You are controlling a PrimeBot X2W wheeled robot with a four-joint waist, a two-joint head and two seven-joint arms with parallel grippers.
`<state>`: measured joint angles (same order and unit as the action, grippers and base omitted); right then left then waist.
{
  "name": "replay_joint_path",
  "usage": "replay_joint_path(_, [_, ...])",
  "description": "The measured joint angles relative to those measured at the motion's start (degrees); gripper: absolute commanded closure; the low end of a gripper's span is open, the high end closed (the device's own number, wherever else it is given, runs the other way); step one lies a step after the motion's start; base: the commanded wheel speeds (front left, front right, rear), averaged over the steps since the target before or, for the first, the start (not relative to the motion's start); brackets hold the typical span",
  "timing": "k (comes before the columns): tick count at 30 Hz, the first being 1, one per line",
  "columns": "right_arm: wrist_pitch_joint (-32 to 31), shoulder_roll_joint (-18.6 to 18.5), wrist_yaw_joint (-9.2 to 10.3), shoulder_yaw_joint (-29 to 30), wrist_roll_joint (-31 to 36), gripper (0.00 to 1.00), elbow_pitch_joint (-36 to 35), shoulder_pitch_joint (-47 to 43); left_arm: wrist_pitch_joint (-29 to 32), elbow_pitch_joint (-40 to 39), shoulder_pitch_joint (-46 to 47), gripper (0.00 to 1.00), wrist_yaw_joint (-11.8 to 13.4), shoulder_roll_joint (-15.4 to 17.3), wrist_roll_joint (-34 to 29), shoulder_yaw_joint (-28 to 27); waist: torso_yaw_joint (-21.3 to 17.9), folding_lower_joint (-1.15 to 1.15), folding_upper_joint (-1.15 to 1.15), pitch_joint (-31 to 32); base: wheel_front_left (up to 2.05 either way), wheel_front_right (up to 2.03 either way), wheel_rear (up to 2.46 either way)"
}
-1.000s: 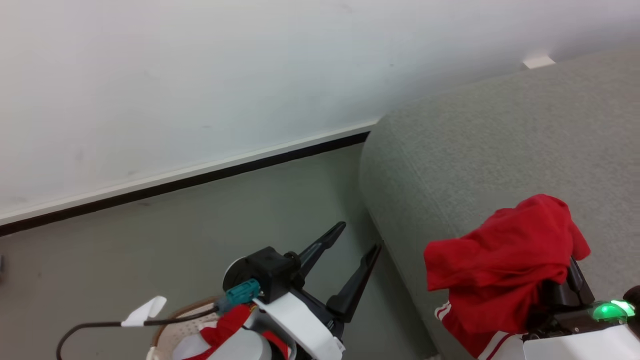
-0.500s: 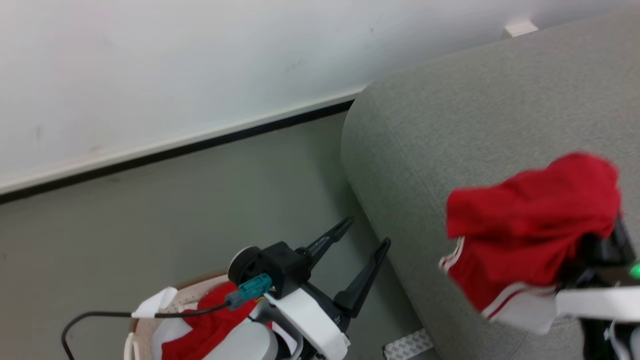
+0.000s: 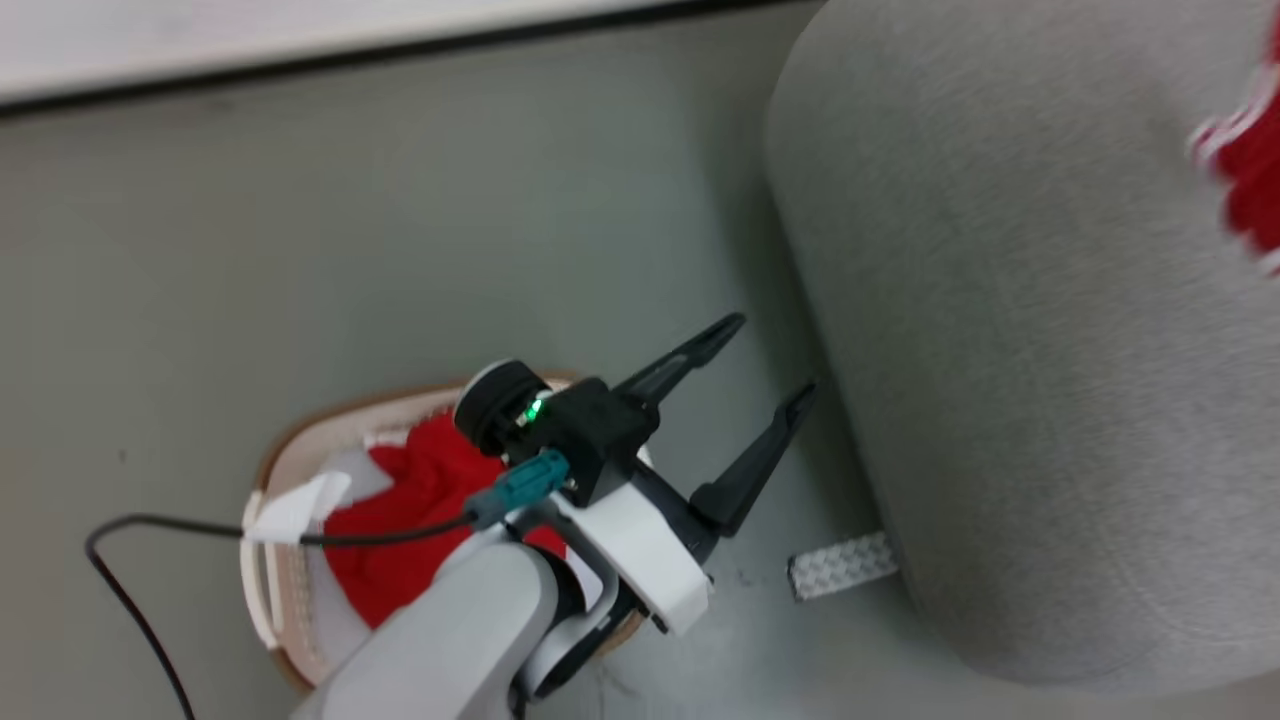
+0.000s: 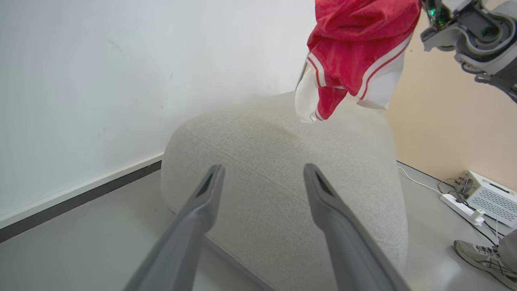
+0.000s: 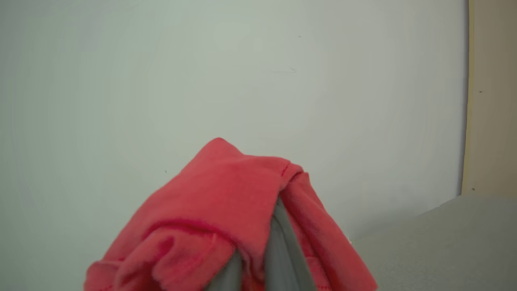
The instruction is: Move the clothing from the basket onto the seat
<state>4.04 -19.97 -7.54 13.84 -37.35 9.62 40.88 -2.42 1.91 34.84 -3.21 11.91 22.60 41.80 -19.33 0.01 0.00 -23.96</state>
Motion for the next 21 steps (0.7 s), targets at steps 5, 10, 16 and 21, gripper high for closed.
replay_joint_path(5, [0.65, -6.67, 0.00, 3.32, 1.07, 1.00, 9.65, 10.55, 1.24, -1.48, 2.18, 0.00, 0.31, 1.38, -1.05, -0.53, 2.41, 0.00, 0.00, -7.19, 0.00, 0.00, 0.00])
replay_joint_path(10, [0.48, -11.31, 0.00, 0.91, 3.77, 1.00, 21.28, 17.08, 1.68, -2.74, 4.24, 0.00, 0.86, 2.35, -1.78, -1.32, 4.80, 0.01, 0.00, -13.60, 0.00, 0.00, 0.00])
replay_joint_path(16, [-1.99, -12.85, -0.01, -2.72, 7.83, 1.00, 37.79, 17.68, 0.70, -2.34, 5.21, 0.00, 1.24, 2.48, -2.05, -1.74, 7.69, 0.00, 0.00, -17.87, 0.00, 0.00, 0.00])
replay_joint_path(21, [-4.74, -13.61, -0.01, -5.59, 7.86, 1.00, 45.88, 17.13, -0.19, -1.56, 5.59, 0.00, 1.29, 1.93, -2.02, -1.77, 8.96, 0.00, 0.00, -17.82, 0.00, 0.00, 0.00])
